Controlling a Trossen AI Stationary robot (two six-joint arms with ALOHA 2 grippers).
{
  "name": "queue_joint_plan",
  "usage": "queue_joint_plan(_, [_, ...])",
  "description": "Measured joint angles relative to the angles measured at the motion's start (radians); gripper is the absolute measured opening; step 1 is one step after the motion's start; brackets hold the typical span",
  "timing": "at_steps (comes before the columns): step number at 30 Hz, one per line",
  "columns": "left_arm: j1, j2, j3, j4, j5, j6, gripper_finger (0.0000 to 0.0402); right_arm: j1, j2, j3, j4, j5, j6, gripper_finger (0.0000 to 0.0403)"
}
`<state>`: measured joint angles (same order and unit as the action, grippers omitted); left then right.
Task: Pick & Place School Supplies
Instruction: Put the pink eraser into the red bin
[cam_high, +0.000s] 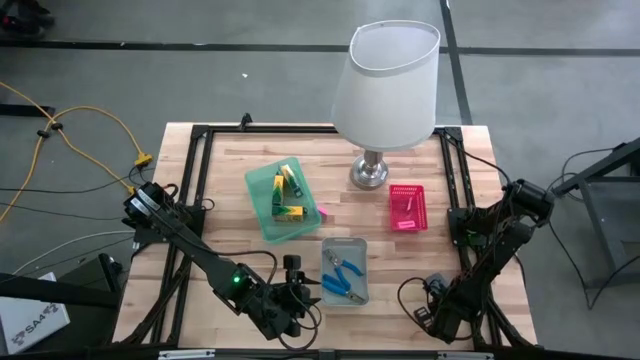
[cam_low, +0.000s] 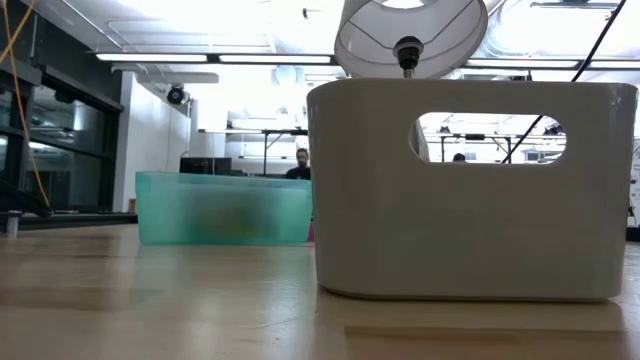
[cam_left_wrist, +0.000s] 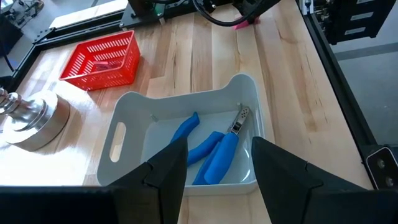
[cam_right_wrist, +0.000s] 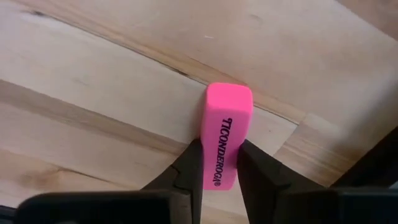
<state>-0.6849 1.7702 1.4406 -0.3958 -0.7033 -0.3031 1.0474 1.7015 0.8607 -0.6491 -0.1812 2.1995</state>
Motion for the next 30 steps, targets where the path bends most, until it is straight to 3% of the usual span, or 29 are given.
queue_joint_plan(11, [0.0,0.0,0.0,0.0,0.0,0.0,0.0171,-0.049,-0.078,-0.006,-0.097,0.114,-0.128,0.0071])
queue_joint_plan(19, [0.0,0.0,0.0,0.0,0.0,0.0,0.0171,-0.137,-0.128,-0.003,-0.162,0.146,-0.291,0.007])
queue_joint_plan(30, [0.0,0.0,0.0,0.0,0.0,0.0,0.0171,-0.277,-0.284,-0.001,-0.237,0.303,-0.504,0.007])
